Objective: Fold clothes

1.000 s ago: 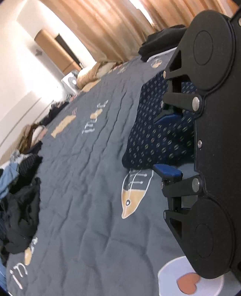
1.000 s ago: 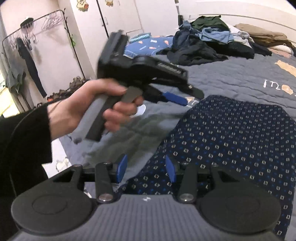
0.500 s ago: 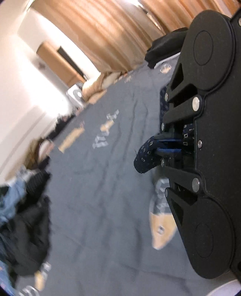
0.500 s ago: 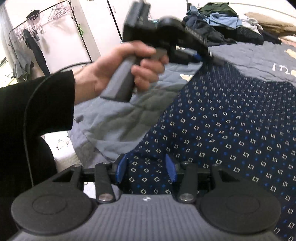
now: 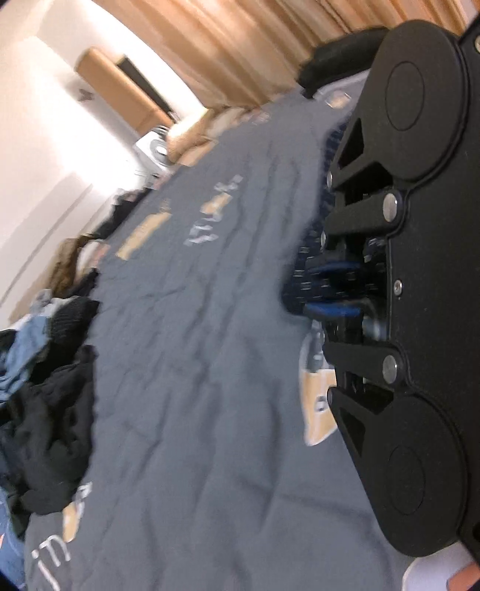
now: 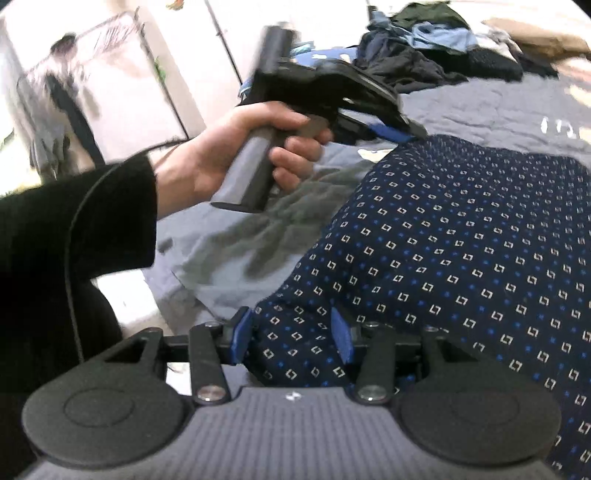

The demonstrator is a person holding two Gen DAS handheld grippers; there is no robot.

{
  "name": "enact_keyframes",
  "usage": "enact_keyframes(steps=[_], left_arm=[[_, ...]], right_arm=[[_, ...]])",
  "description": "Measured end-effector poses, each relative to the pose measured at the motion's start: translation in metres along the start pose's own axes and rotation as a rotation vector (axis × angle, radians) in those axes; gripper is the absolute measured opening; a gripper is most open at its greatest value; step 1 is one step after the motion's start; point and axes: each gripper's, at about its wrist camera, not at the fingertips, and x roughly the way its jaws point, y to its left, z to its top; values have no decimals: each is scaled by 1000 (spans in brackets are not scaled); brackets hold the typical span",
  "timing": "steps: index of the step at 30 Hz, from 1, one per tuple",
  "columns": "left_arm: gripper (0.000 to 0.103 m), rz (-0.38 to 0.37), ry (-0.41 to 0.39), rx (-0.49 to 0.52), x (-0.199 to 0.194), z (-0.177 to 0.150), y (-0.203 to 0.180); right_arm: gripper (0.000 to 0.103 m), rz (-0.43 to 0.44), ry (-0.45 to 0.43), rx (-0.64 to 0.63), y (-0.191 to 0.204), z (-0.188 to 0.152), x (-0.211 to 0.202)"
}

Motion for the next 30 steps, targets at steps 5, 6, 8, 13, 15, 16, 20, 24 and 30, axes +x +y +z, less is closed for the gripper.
enact_keyframes(steps=[5, 6, 8, 13, 15, 16, 20, 24, 30], left_arm=[[43, -57, -54, -29, -24, 7, -8], [44, -68, -50, -12, -26, 6, -14], [52, -77, -47, 25, -28, 4, -27], [59, -53, -43, 101, -28, -10, -53], [64, -42, -32, 116, -27, -17, -60], [67, -31, -29, 122, -27, -20, -62], [71, 1, -31, 147, -33, -31, -74], [75, 50, -55, 151, -46, -45, -84], [75, 152, -25, 197, -73, -78, -103]], right_arm=[[46, 57, -45, 141, -22, 9, -19], [46, 57, -60, 160, -26, 10, -22], [46, 40, -83, 187, -34, 11, -30], [46, -36, -99, 195, -53, 7, -42], [46, -48, -102, 203, -60, 4, -46], [46, -48, -105, 214, -62, 3, -48], [46, -49, -135, 284, -66, -7, -63], [47, -82, -172, 350, -63, -16, -77], [52, -173, -202, 377, -55, -28, -93]])
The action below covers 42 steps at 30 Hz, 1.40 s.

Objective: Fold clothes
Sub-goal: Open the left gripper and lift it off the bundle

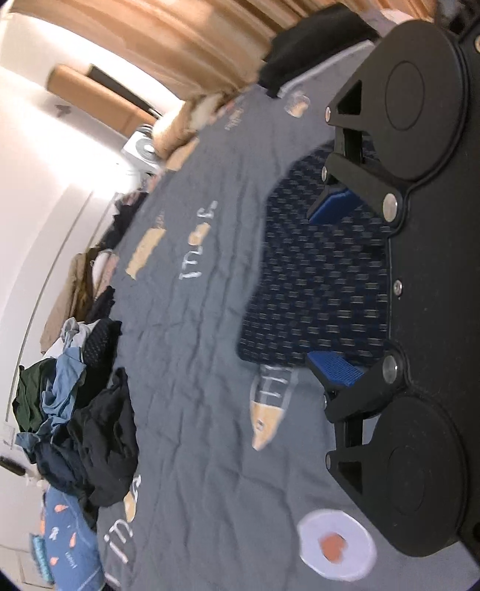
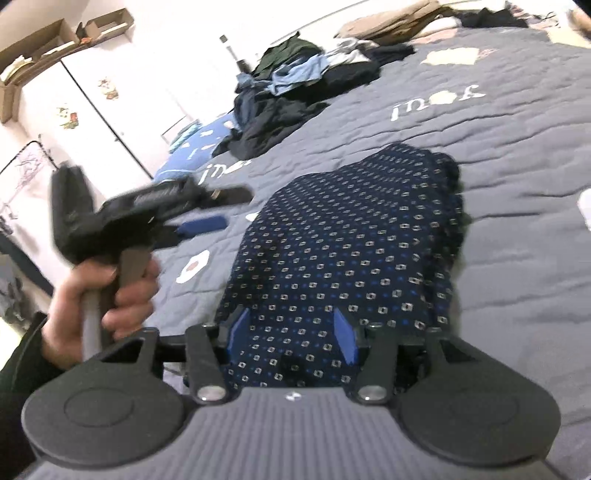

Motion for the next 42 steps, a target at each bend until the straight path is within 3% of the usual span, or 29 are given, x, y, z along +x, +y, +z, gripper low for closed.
enact_keyframes(steps=[4, 13, 16, 25, 33, 42], left_arm=[[79, 17, 16, 31, -22, -20, -10], [80, 88, 64, 119, -55, -72, -34], [85, 103, 54, 143, -64, -82, -39], [85, 175, 93, 140, -70, -101, -37], [85, 156, 66, 139, -88, -99, -46], [86, 174, 41, 165, -127, -74, -49]], right_arm=[[58, -61, -22, -13, 5, -10, -10], [59, -95, -23, -18, 15, -28, -19], [59, -97, -27, -23, 21, -35, -25], [59, -119, -9, 38, 31, -39, -42], [59, -139, -18, 30, 46, -39, -61], [59, -137, 21, -14, 65, -43, -60]])
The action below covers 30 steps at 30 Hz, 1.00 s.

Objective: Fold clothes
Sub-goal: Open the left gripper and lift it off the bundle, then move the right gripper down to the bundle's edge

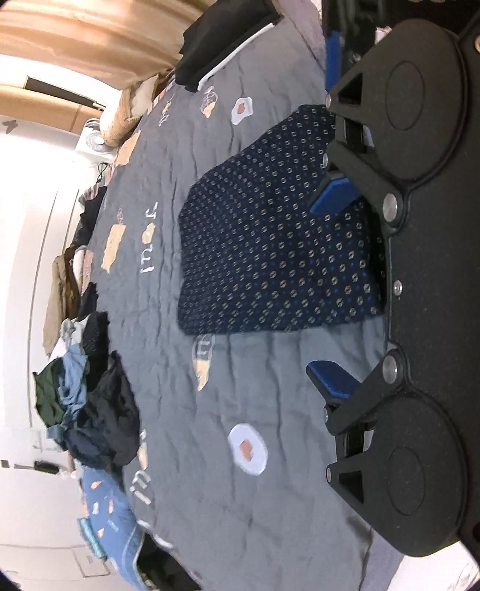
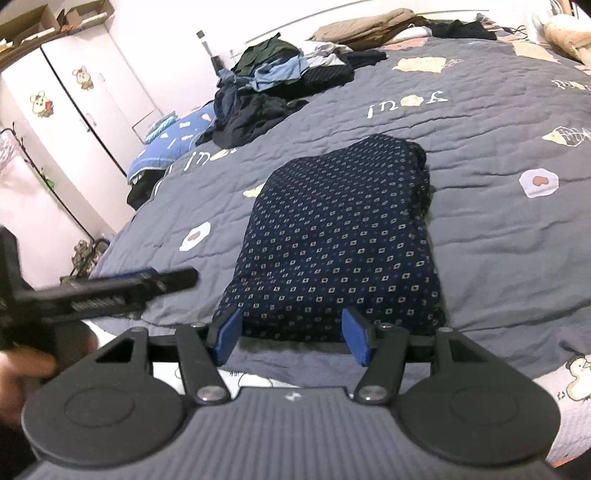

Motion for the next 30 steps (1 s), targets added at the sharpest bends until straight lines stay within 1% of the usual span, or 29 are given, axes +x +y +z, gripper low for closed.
enact_keyframes(steps=[3, 10, 19, 25, 30], left_arm=[[87, 12, -9, -3, -13, 8, 2], [89, 34, -12, 34, -39, 16, -6], [89, 65, 38, 51, -60, 12, -11], [89, 112, 38, 68, -81, 12, -11], [89, 134, 47, 81, -93, 11, -12]], right_arm=[[59, -8, 8, -9, 3, 2, 3], [59, -3, 7, 7, 2, 11, 1], [59, 25, 21, 8, -1, 28, 1], [59, 55, 42, 6, -4, 38, 13], [59, 63, 70, -23, -4, 43, 23]])
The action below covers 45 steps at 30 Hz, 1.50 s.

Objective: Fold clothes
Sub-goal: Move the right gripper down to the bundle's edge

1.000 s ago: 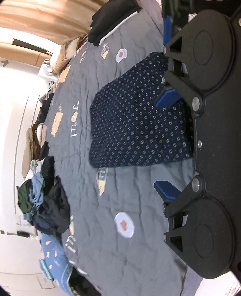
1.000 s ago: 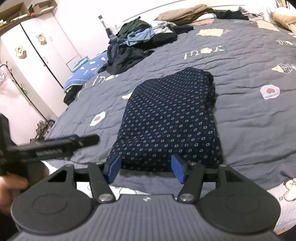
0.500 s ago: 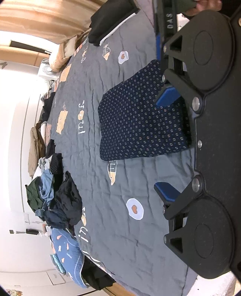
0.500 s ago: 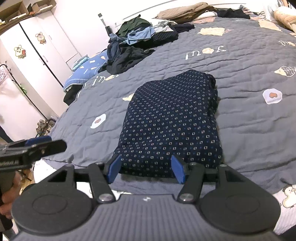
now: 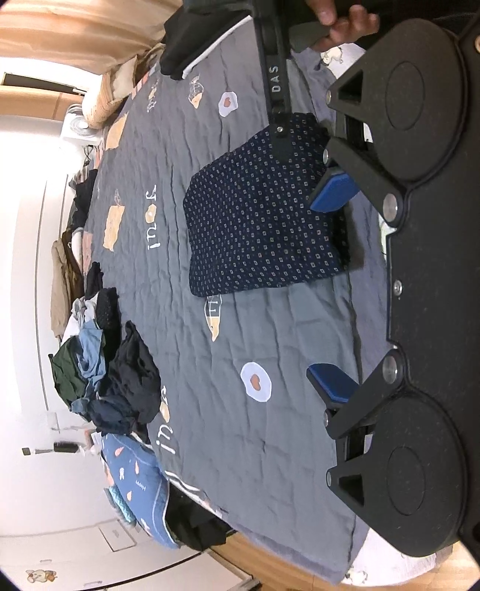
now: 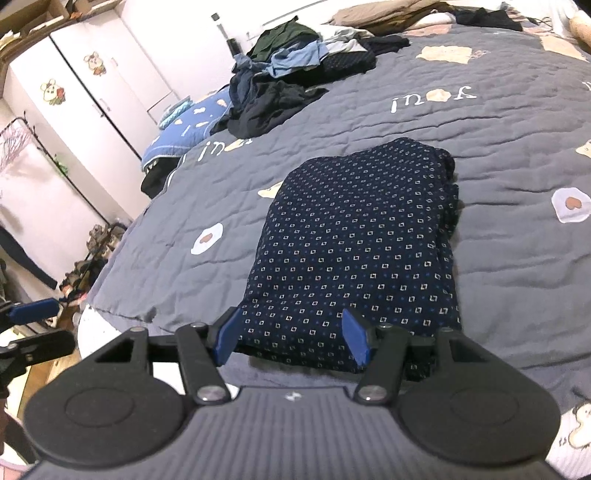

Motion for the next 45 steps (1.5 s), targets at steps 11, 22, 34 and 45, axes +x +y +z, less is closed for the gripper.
enact_keyframes(steps=[11, 22, 34, 45], left_arm=[[89, 17, 29, -8, -18, -11, 10], [92, -39, -4, -7, 23, 4, -5], [92, -122, 8, -10, 75, 16, -10], [92, -271, 17, -40, 124, 38, 26]], right_arm=[[59, 2, 34, -26, -1, 7, 14], [59, -13, 28, -20, -13, 17, 12], [59, -58, 27, 11, -36, 27, 8], [59, -47, 41, 59, -69, 34, 17]])
